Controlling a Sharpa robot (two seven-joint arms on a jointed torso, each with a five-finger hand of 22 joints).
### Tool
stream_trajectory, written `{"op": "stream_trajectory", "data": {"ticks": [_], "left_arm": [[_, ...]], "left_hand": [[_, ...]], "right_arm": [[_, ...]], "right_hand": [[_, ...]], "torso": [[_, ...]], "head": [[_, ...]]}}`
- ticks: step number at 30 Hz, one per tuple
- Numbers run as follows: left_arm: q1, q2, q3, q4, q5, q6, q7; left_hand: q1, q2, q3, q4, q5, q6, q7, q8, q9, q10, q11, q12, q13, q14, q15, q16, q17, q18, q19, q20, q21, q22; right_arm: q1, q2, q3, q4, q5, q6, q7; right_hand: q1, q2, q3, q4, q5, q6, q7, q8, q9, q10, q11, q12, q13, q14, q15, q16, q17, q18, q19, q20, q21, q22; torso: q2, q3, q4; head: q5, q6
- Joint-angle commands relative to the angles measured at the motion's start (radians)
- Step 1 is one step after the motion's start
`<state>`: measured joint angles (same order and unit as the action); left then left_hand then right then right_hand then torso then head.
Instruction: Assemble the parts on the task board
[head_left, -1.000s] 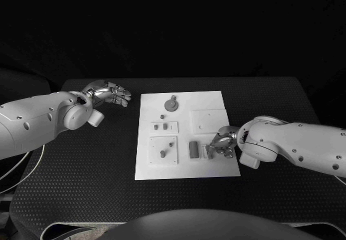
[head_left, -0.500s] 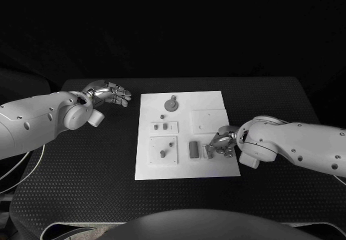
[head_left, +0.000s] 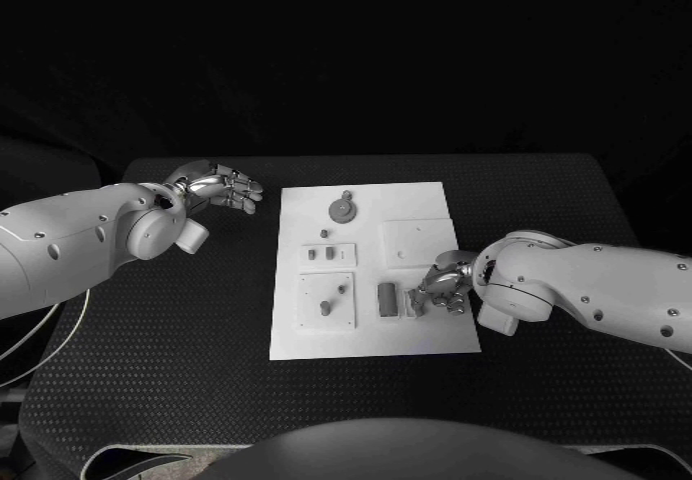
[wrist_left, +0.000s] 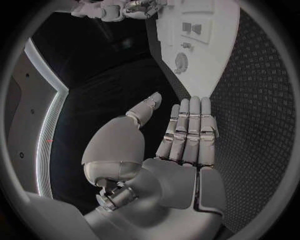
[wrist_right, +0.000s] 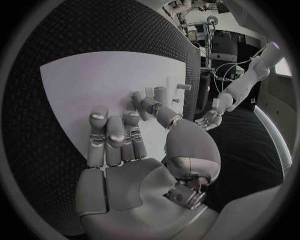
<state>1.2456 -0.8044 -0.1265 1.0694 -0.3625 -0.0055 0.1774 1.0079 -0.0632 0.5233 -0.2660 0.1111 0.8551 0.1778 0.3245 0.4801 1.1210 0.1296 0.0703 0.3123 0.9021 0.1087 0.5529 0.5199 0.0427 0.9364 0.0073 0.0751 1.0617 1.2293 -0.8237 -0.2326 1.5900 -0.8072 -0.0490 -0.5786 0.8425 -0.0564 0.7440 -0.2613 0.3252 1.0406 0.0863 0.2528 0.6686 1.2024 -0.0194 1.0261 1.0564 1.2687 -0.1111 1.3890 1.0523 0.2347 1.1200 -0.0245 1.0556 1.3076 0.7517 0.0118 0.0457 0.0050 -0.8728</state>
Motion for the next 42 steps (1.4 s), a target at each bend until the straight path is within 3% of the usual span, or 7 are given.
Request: {"op": "stream_trajectory", "data": {"ticks": [1,9,18,30,35,38,42], "left_arm": [[0.001,0.002,0.0,0.002,0.002,0.015,0.005],[0.001,0.002,0.0,0.001,0.002,0.015,0.005],[0.001,0.004,0.0,-0.003,0.002,0.016,0.005],[0.001,0.005,0.0,-0.003,0.002,0.016,0.005],[0.001,0.006,0.0,-0.003,0.002,0.018,0.005],[0.001,0.006,0.0,-0.004,0.002,0.018,0.005],[0.001,0.006,0.0,-0.004,0.002,0.018,0.005]], "left_hand": [[0.004,0.001,0.004,0.0,0.006,-0.006,-0.001,0.006,-0.001,0.002,0.004,0.005,-0.001,0.004,0.001,-0.005,0.002,0.006,-0.006,0.003,0.002,0.001],[0.004,0.001,0.005,0.0,0.006,-0.006,0.0,0.006,-0.001,0.002,0.005,0.005,-0.001,0.004,0.001,-0.005,0.002,0.006,-0.006,0.003,0.002,0.001],[0.004,0.002,0.005,0.001,0.006,-0.006,0.0,0.006,-0.001,0.002,0.005,0.005,-0.001,0.004,0.001,-0.005,0.002,0.006,-0.006,0.003,0.002,0.001],[0.004,0.002,0.006,0.0,0.006,-0.007,0.0,0.007,-0.001,0.001,0.005,0.005,-0.002,0.004,0.001,-0.006,0.003,0.006,-0.006,0.003,0.002,0.001],[0.004,0.002,0.006,0.0,0.006,-0.007,0.0,0.007,-0.002,0.001,0.005,0.005,-0.002,0.004,0.001,-0.006,0.003,0.006,-0.006,0.003,0.002,0.001],[0.004,0.002,0.006,0.0,0.006,-0.007,0.0,0.007,-0.002,0.001,0.005,0.005,-0.002,0.004,0.001,-0.006,0.003,0.006,-0.006,0.003,0.002,0.001],[0.005,0.002,0.006,0.0,0.006,-0.007,0.0,0.007,-0.002,0.001,0.005,0.005,-0.002,0.004,0.001,-0.006,0.004,0.006,-0.006,0.003,0.002,0.001]], "right_arm": [[-0.005,0.003,-0.003,-0.002,-0.006,0.023,-0.004],[-0.005,0.004,-0.003,-0.004,-0.014,0.024,-0.004],[-0.005,0.008,-0.003,-0.004,-0.018,0.019,0.0],[-0.005,0.013,-0.003,0.001,-0.039,0.032,0.013],[-0.005,0.015,-0.003,0.006,-0.066,0.038,0.022],[-0.005,0.015,-0.003,0.008,-0.075,0.047,0.024],[-0.005,0.015,-0.003,0.01,-0.079,0.052,0.027]], "right_hand": [[-0.027,-0.022,0.003,0.011,-0.003,-0.002,0.006,-0.003,-0.006,0.005,0.002,-0.005,-0.001,-0.006,-0.003,-0.007,-0.002,0.027,0.01,-0.001,-0.007,0.001],[-0.047,-0.043,0.004,0.034,-0.003,-0.001,0.006,-0.004,-0.009,0.004,0.002,-0.005,-0.002,-0.006,-0.004,-0.007,-0.002,0.027,0.012,-0.003,-0.01,0.0],[-0.077,-0.083,0.004,0.081,-0.004,0.0,0.005,-0.005,-0.013,0.005,0.001,-0.004,-0.002,-0.004,-0.005,-0.007,-0.001,0.027,0.016,-0.005,-0.012,0.0],[-0.07,-0.089,0.008,0.076,-0.004,-0.003,0.006,-0.007,-0.014,0.003,0.001,-0.004,-0.002,-0.009,-0.005,-0.01,-0.007,0.027,0.014,-0.007,-0.013,0.001],[-0.053,-0.076,0.013,0.062,-0.004,-0.004,0.006,-0.007,-0.014,0.002,0.002,-0.003,-0.001,-0.01,-0.004,-0.01,-0.006,0.027,0.013,-0.009,-0.013,0.002],[-0.024,-0.046,0.017,0.029,-0.005,-0.003,0.007,-0.005,-0.013,0.002,0.002,-0.002,-0.001,-0.01,-0.004,-0.009,-0.005,0.027,0.012,-0.011,-0.011,0.005],[-0.023,-0.044,0.015,0.024,-0.005,-0.003,0.007,-0.005,-0.013,0.002,0.002,-0.002,-0.001,-0.011,-0.003,-0.01,-0.006,0.027,0.012,-0.01,-0.011,0.005]], "torso": [[0.0,0.0002,-0.0001],[0.0,0.0002,-0.0006],[0.0,0.0007,-0.0009],[0.0,0.0002,-0.0003],[0.0,0.0002,0.0002],[0.0,0.0001,0.0003],[0.0,0.0003,-0.0002]], "head": [[0.001,0.0],[0.0,0.0],[-0.002,0.0],[-0.003,0.0],[-0.002,0.0],[-0.002,0.0],[-0.001,0.0]]}}
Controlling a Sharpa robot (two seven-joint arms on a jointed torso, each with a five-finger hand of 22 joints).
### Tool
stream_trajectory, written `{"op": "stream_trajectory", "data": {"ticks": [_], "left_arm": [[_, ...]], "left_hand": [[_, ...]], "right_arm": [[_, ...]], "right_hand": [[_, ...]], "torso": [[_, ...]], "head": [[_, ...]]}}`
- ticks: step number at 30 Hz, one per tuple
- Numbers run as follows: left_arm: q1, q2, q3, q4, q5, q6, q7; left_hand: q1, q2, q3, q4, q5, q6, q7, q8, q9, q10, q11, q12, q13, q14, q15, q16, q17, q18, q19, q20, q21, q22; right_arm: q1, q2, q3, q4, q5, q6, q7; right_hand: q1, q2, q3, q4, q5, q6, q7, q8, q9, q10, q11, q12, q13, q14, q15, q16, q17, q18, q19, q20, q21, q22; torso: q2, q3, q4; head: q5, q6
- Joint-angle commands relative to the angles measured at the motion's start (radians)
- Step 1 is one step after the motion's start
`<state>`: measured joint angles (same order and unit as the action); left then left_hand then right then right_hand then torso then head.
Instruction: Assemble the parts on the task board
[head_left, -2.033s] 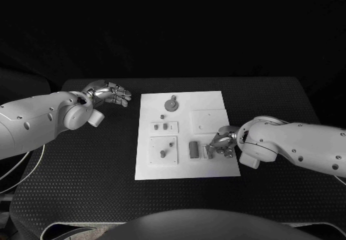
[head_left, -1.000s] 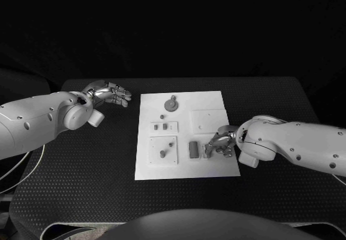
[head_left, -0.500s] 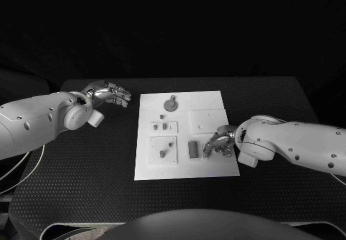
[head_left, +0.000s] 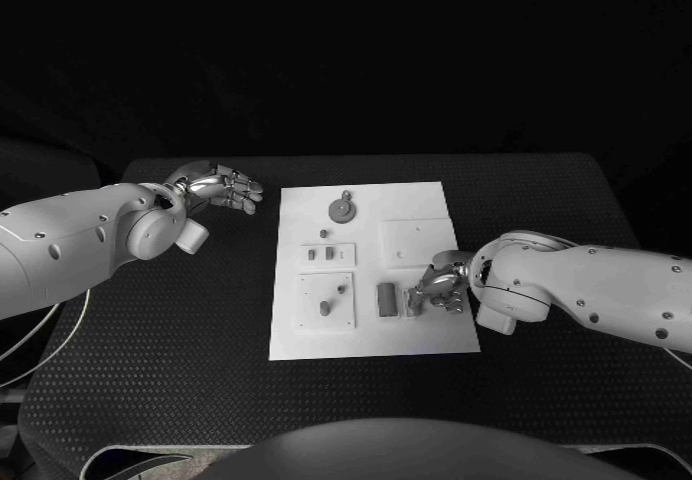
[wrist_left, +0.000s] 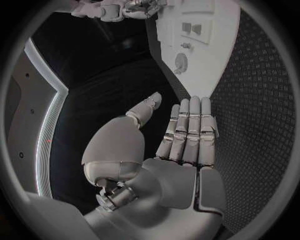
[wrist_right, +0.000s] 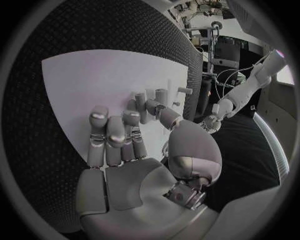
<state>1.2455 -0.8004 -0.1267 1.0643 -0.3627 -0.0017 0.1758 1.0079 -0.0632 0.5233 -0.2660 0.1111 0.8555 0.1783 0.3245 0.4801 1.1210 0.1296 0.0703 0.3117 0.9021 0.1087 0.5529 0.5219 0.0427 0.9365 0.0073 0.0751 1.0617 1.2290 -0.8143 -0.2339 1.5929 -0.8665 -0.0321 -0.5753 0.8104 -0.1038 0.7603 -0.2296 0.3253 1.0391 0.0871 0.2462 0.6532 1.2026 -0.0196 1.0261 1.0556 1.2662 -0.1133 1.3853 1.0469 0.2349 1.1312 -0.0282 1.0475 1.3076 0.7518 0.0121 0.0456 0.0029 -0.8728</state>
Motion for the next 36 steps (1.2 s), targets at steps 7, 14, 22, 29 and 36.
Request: {"op": "stream_trajectory", "data": {"ticks": [7,14,22,29,36], "left_arm": [[0.001,0.002,0.0,0.001,0.002,0.017,0.005],[0.001,0.002,0.0,0.0,0.002,0.017,0.005],[0.001,0.002,0.0,0.0,0.002,0.017,0.004],[0.001,0.004,0.0,-0.002,0.002,0.017,0.004],[0.001,0.003,0.0,-0.003,0.002,0.017,0.004]], "left_hand": [[0.005,0.002,0.006,0.0,0.006,-0.007,-0.001,0.007,-0.002,0.001,0.005,0.005,-0.001,0.004,0.001,-0.007,0.002,0.006,-0.007,0.003,0.002,0.001],[0.005,0.002,0.006,0.0,0.006,-0.007,-0.001,0.007,-0.002,0.001,0.005,0.005,-0.001,0.004,0.001,-0.007,0.002,0.006,-0.007,0.003,0.002,0.001],[0.004,0.002,0.006,0.0,0.006,-0.008,-0.001,0.007,-0.002,0.001,0.005,0.005,-0.002,0.004,0.001,-0.007,0.003,0.006,-0.007,0.003,0.002,0.001],[0.004,0.002,0.006,0.0,0.006,-0.008,-0.001,0.007,-0.002,0.001,0.005,0.005,-0.002,0.004,0.001,-0.008,0.003,0.006,-0.007,0.003,0.002,0.001],[0.004,0.002,0.007,0.0,0.006,-0.008,-0.001,0.007,-0.002,0.001,0.005,0.005,-0.002,0.004,0.001,-0.008,0.003,0.006,-0.007,0.003,0.002,0.001]], "right_arm": [[-0.005,0.007,-0.002,0.01,-0.016,0.04,0.028],[-0.005,0.007,-0.002,0.013,-0.014,0.036,0.029],[-0.005,0.006,-0.002,0.013,-0.011,0.03,0.031],[-0.005,0.005,-0.002,0.014,-0.011,0.027,0.038],[-0.005,0.006,-0.002,0.015,-0.012,0.035,0.041]], "right_hand": [[0.009,0.003,-0.005,-0.011,-0.005,-0.003,0.007,0.001,0.001,0.001,0.003,-0.002,0.0,-0.01,-0.001,-0.007,-0.003,0.027,0.0,-0.005,-0.004,0.006],[-0.004,-0.009,-0.011,0.002,-0.004,-0.003,0.007,0.001,0.0,0.001,0.004,-0.003,-0.001,-0.011,0.0,-0.009,-0.004,0.027,0.0,-0.002,-0.006,0.005],[-0.031,-0.054,-0.012,0.055,-0.004,-0.005,0.008,-0.001,-0.003,0.001,0.004,-0.003,-0.003,-0.011,0.0,-0.01,-0.006,0.027,0.003,0.0,-0.01,0.004],[-0.051,-0.095,-0.009,0.09,-0.004,-0.011,0.009,-0.004,-0.005,-0.003,0.005,-0.003,-0.003,-0.016,0.0,-0.014,-0.011,0.027,0.002,-0.002,-0.013,0.004],[-0.046,-0.098,-0.005,0.09,-0.004,-0.013,0.009,-0.004,-0.005,-0.005,0.006,-0.003,-0.003,-0.018,0.0,-0.014,-0.012,0.027,0.002,-0.004,-0.014,0.005]], "torso": [[0.0,0.0002,-0.0001],[0.0,0.0,0.0001],[0.0,-0.0002,0.0002],[0.0,-0.0002,0.0003],[0.0,0.0002,-0.0005]], "head": [[0.002,0.0],[0.001,0.0],[0.001,0.0],[0.001,0.0],[0.002,0.0]]}}
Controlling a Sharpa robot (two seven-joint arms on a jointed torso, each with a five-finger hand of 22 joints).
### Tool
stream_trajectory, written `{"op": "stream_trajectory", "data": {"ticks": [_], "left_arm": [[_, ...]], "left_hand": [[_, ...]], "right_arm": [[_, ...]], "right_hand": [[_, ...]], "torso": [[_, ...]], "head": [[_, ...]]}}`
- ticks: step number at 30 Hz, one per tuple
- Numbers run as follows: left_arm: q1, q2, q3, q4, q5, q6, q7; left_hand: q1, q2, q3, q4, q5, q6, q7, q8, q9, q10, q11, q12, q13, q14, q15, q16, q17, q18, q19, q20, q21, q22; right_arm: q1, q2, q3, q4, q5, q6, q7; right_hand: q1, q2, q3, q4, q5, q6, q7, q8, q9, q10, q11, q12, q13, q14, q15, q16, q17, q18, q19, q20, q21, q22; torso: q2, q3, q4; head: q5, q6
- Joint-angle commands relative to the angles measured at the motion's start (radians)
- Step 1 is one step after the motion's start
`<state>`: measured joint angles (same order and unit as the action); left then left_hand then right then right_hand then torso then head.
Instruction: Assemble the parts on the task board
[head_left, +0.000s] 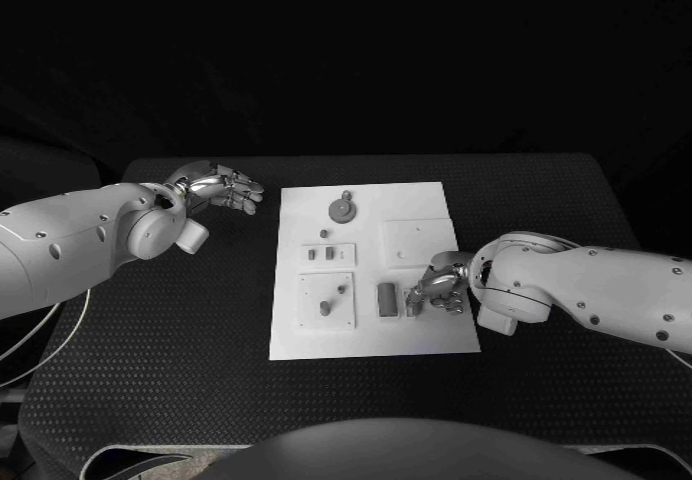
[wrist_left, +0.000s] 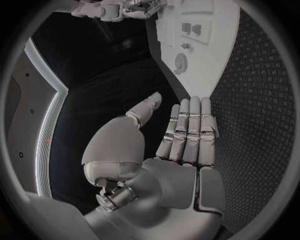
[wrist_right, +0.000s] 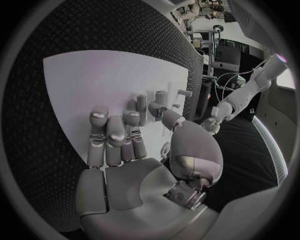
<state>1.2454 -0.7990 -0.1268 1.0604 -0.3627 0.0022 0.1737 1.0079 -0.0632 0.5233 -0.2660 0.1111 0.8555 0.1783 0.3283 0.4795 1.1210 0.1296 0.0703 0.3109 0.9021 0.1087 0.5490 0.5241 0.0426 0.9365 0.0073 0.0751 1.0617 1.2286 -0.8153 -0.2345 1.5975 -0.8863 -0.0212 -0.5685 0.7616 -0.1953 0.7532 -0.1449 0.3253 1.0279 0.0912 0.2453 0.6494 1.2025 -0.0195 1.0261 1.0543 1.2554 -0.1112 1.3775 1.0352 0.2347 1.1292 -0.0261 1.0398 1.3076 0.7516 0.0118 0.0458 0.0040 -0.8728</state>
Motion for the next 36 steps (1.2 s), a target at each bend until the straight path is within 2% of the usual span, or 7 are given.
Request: {"op": "stream_trajectory", "data": {"ticks": [1,6,14,36], "left_arm": [[0.001,0.002,0.0,0.001,0.002,0.013,0.006],[0.001,0.003,0.0,0.001,0.002,0.014,0.006],[0.001,0.004,0.0,0.0,0.002,0.014,0.005],[0.001,0.003,-0.001,-0.001,0.002,0.016,0.004]], "left_hand": [[0.004,0.002,0.007,0.0,0.006,-0.008,-0.001,0.003,-0.002,0.001,0.005,0.005,-0.001,0.004,0.001,-0.004,0.001,0.006,-0.007,0.003,0.002,0.001],[0.004,0.002,0.007,0.0,0.006,-0.008,-0.001,0.004,-0.002,0.001,0.005,0.005,-0.001,0.004,0.001,-0.004,0.002,0.006,-0.007,0.003,0.002,0.001],[0.004,0.002,0.007,0.0,0.006,-0.008,0.0,0.004,-0.002,0.001,0.005,0.005,-0.001,0.004,0.001,-0.005,0.002,0.006,-0.007,0.003,0.002,0.001],[0.003,0.002,0.007,0.0,0.006,-0.009,0.0,0.004,-0.002,0.0,0.005,0.005,-0.002,0.004,0.002,-0.005,0.003,0.006,-0.007,0.003,0.002,0.001]], "right_arm": [[-0.005,0.007,-0.002,0.011,0.007,0.024,0.035],[-0.005,0.007,-0.002,0.013,-0.01,0.031,0.04],[-0.006,0.005,-0.002,0.024,-0.111,0.032,0.051],[-0.006,-0.003,-0.001,0.032,-0.145,0.014,0.047]], "right_hand": [[0.004,-0.005,0.003,0.005,-0.004,-0.001,0.005,-0.003,-0.001,-0.005,0.006,-0.003,-0.001,-0.007,-0.002,-0.006,0.0,0.027,0.003,-0.006,-0.006,0.005],[0.016,0.003,0.004,-0.006,-0.005,-0.003,0.006,-0.003,-0.001,-0.006,0.006,-0.002,0.0,-0.009,-0.002,-0.006,-0.001,0.027,0.002,-0.007,-0.005,0.006],[0.014,-0.003,0.0,-0.008,-0.006,-0.003,0.006,-0.002,-0.001,-0.007,0.007,-0.002,0.0,-0.01,-0.001,-0.007,-0.001,0.027,0.001,-0.007,-0.006,0.007],[-0.007,-0.029,0.001,0.028,-0.005,-0.002,0.006,-0.001,0.0,-0.007,0.006,0.0,-0.001,-0.008,-0.001,-0.006,0.0,0.027,0.005,-0.006,-0.007,0.007]], "torso": [[0.0,0.0004,-0.0004],[0.0,0.0003,-0.0001],[0.0,0.0005,0.0006],[0.0,0.0001,0.0001]], "head": [[0.001,0.0],[0.002,0.0],[0.004,0.0],[0.007,0.0]]}}
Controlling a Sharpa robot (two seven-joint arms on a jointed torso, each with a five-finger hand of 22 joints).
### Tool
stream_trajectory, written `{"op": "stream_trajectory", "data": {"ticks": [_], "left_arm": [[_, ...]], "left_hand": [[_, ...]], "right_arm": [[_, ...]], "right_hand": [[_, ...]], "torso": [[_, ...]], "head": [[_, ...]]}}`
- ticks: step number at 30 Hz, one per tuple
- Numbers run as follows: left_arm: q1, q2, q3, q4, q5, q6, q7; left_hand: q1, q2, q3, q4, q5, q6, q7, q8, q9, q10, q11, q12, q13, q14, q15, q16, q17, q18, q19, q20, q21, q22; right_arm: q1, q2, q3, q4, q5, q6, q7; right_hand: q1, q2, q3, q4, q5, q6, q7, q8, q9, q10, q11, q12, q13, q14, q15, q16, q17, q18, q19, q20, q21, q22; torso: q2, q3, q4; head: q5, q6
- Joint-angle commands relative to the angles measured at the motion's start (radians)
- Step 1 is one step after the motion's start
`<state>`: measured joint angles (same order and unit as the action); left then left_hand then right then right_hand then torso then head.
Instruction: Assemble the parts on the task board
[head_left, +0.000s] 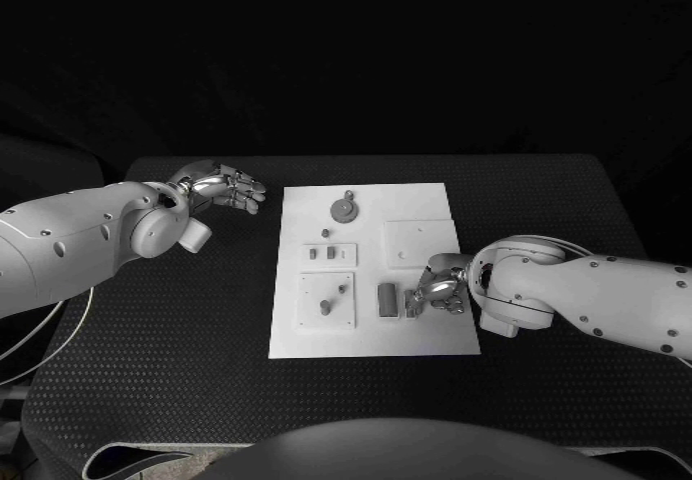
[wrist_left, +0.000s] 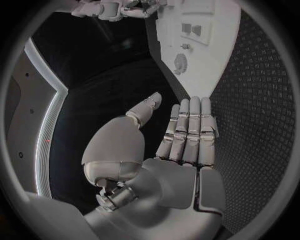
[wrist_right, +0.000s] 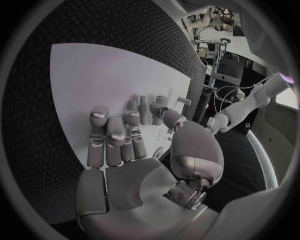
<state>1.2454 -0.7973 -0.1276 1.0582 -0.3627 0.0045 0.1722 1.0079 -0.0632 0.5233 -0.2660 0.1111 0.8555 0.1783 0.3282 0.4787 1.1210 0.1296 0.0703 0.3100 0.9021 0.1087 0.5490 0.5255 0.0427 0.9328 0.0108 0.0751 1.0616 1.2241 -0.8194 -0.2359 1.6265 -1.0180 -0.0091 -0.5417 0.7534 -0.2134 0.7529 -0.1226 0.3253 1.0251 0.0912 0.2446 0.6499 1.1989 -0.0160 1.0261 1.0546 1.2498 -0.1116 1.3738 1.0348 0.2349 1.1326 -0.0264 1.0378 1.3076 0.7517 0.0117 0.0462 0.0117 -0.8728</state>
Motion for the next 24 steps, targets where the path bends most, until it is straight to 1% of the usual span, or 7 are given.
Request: {"op": "stream_trajectory", "data": {"ticks": [1,6,10,16,20,24], "left_arm": [[0.001,0.002,0.0,0.001,0.002,0.013,0.006],[0.001,0.002,0.0,0.001,0.002,0.015,0.005],[0.001,0.002,0.0,0.001,0.002,0.016,0.003],[0.001,0.002,0.0,0.001,0.002,0.016,0.004],[0.001,0.002,0.0,0.0,0.002,0.016,0.004],[0.001,0.002,0.0,0.0,0.002,0.016,0.003]], "left_hand": [[0.003,0.002,0.007,0.0,0.006,-0.009,0.0,0.004,-0.001,0.0,0.005,0.005,-0.001,0.004,0.002,-0.006,0.002,0.006,-0.004,0.0,0.002,0.001],[0.003,0.002,0.007,0.0,0.006,-0.009,0.0,0.004,-0.001,0.0,0.005,0.005,-0.001,0.004,0.002,-0.006,0.002,0.006,-0.004,0.0,0.002,0.001],[0.003,0.002,0.007,0.001,0.006,-0.009,0.0,0.004,-0.001,0.0,0.005,0.005,-0.001,0.004,0.002,-0.006,0.002,0.006,-0.004,0.0,0.002,0.001],[0.003,0.002,0.007,0.001,0.006,-0.009,0.0,0.004,-0.001,0.0,0.005,0.005,-0.001,0.004,0.002,-0.006,0.003,0.006,-0.004,0.0,0.002,0.001],[0.003,0.003,0.007,0.001,0.006,-0.009,0.0,0.004,-0.001,0.0,0.005,0.005,-0.001,0.004,0.002,-0.006,0.003,0.006,-0.004,0.0,0.002,0.002],[0.003,0.003,0.007,0.001,0.006,-0.009,0.0,0.004,-0.002,0.0,0.005,0.005,-0.001,0.004,0.002,-0.006,0.003,0.006,-0.004,0.0,0.002,0.002]], "right_arm": [[-0.001,0.0,0.0,0.003,-0.013,0.002,0.02],[-0.001,-0.004,0.0,0.005,-0.012,-0.006,0.023],[-0.001,-0.019,0.001,0.011,-0.014,-0.034,0.035],[-0.001,-0.04,0.001,0.021,-0.047,-0.058,0.056],[-0.001,-0.054,0.001,0.024,-0.083,-0.082,0.083],[-0.001,-0.065,0.002,0.028,-0.133,-0.121,0.134]], "right_hand": [[0.001,-0.011,0.001,0.007,-0.005,0.001,0.006,0.0,-0.001,-0.003,0.002,0.0,-0.001,-0.002,-0.001,-0.002,0.0,0.027,0.001,-0.006,-0.005,0.007],[-0.001,-0.012,0.001,0.01,-0.005,0.001,0.006,0.0,-0.001,-0.003,0.002,0.0,-0.001,-0.002,-0.001,-0.003,-0.001,0.027,0.001,-0.006,-0.005,0.007],[-0.003,-0.013,0.002,0.014,-0.005,0.001,0.005,0.001,-0.001,-0.003,0.002,0.0,-0.001,-0.001,-0.001,-0.003,0.0,0.027,0.002,-0.006,-0.006,0.007],[0.001,-0.013,0.004,0.014,-0.005,0.001,0.005,0.001,-0.001,-0.002,0.001,0.001,-0.001,0.002,-0.002,-0.001,0.003,0.027,0.003,-0.008,-0.005,0.007],[0.02,-0.012,0.007,0.0,-0.005,-0.002,0.005,0.001,0.0,0.0,0.001,0.002,-0.001,0.003,-0.003,-0.002,0.001,0.027,0.006,-0.011,-0.004,0.008],[0.056,-0.007,0.01,-0.031,-0.005,-0.005,0.005,0.001,0.001,0.0,0.002,0.003,-0.002,0.004,-0.003,-0.004,-0.002,0.027,0.008,-0.015,-0.005,0.008]], "torso": [[0.0,0.0003,-0.0004],[0.0,0.0005,-0.0007],[0.0,0.0009,-0.0008],[0.0,0.0006,-0.0008],[0.0,0.0011,-0.0011],[0.0,0.0012,-0.0007]], "head": [[0.0,0.0],[0.0,0.0],[-0.001,0.0],[0.0,0.0],[-0.001,0.0],[0.0,0.0]]}}
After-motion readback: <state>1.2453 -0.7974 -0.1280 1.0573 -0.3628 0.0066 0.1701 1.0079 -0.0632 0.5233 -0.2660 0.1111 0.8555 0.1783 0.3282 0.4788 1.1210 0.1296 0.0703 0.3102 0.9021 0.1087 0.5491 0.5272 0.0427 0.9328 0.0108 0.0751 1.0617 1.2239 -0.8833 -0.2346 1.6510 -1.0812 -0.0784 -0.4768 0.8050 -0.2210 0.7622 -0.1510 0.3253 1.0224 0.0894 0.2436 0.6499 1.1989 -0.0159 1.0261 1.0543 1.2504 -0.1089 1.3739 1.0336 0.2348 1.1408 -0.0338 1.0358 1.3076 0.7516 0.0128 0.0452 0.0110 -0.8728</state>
